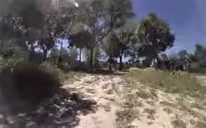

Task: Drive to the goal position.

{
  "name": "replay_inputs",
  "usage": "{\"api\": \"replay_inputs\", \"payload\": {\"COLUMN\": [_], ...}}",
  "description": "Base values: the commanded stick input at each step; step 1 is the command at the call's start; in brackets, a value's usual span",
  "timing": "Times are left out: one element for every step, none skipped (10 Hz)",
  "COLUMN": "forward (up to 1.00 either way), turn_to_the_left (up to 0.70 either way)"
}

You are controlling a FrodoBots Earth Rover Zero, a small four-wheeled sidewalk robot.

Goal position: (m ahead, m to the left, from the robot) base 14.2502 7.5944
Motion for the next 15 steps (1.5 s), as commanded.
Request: {"api": "replay_inputs", "payload": {"forward": [0.85, 0.85, 0.85, 0.85, 0.85, 0.00, 0.00, 0.00, 0.00, 0.00, 0.00, 0.00, 0.00, 0.00, 0.00], "turn_to_the_left": [0.00, 0.00, 0.00, 0.00, 0.00, -0.85, -0.85, -0.85, -0.85, -0.36, 0.00, 0.00, 0.00, 0.00, 0.00]}}
